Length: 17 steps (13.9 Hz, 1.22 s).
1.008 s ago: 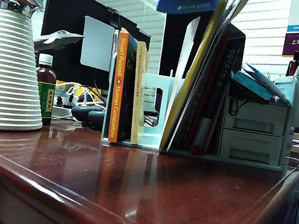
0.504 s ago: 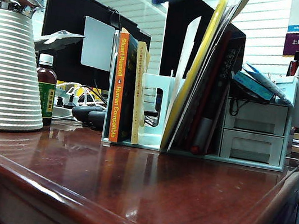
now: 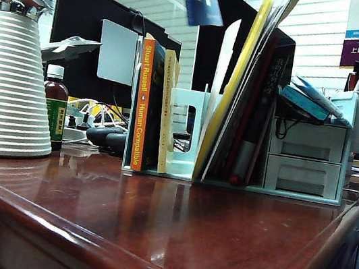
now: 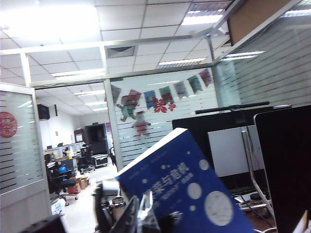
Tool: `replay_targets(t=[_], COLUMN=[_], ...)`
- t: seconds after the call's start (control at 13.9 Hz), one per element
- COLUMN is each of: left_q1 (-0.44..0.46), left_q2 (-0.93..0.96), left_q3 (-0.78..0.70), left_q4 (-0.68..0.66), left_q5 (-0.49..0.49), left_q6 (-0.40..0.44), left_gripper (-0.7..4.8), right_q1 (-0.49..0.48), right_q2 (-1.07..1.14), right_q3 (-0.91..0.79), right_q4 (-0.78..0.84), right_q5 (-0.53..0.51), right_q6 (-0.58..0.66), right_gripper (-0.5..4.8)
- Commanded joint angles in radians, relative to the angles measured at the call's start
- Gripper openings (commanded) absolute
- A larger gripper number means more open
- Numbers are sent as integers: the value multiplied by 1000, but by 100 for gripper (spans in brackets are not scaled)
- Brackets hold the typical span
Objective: Pick up the blue book and put it on the bookshelf.
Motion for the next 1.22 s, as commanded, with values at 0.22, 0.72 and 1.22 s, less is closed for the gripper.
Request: replay_targets(t=[0.22,0.72,1.22], left_q1=[48,59,55], left_q2=[156,293,203], left_q3=[64,81,98], left_q4=[71,-29,110], left_q5=[-110,-11,-11], left_q6=[-52,-119,56], left_gripper=[-6,112,239], right_q1=[1,1,1], right_q2=[-2,-2,-1], right_q3=[4,5,4], right_q4=[1,-35,-50], right_q5=[-55,-50,-50], right_q6=[14,14,13], right_gripper=[-6,-6,-6])
